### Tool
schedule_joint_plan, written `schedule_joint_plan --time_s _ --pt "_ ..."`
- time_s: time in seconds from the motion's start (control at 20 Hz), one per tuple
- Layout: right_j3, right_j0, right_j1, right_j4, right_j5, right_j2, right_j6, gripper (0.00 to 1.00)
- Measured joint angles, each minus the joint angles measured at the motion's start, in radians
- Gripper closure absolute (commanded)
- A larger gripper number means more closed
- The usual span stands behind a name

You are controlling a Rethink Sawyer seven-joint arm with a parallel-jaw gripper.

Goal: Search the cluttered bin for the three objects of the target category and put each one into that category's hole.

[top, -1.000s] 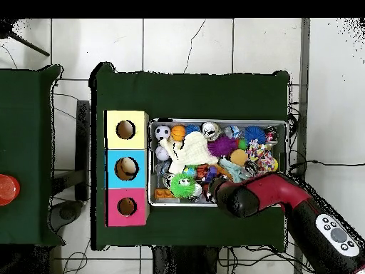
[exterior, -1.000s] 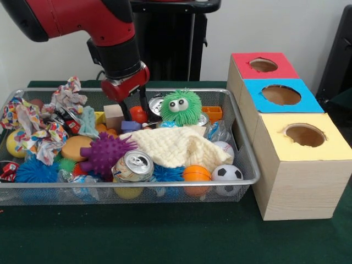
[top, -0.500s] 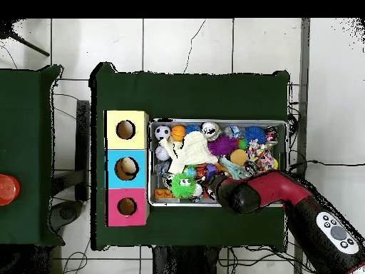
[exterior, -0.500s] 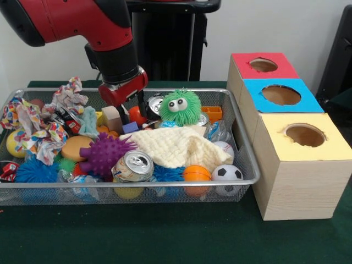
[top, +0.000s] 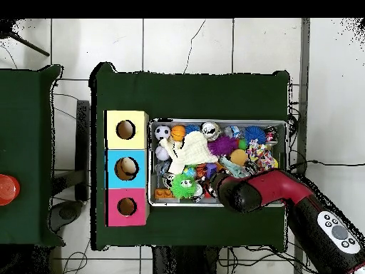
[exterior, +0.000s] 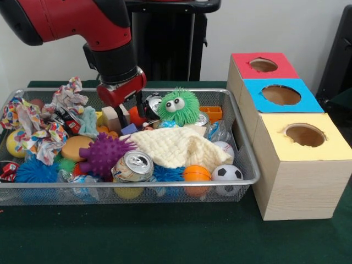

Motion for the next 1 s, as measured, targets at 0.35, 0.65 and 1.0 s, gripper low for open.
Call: schedule_joint_plan --time_s 0.35,0.65,1.0 --pt "-0.022 0.000 -0.019 0.000 0.000 0.026 0.000 0.00" --pt "-0.049 0.001 -0.045 0.002 0.000 0.053 0.000 0.00" --pt "-0.075 0.009 -0.055 0.002 0.000 0.055 0.000 0.00"
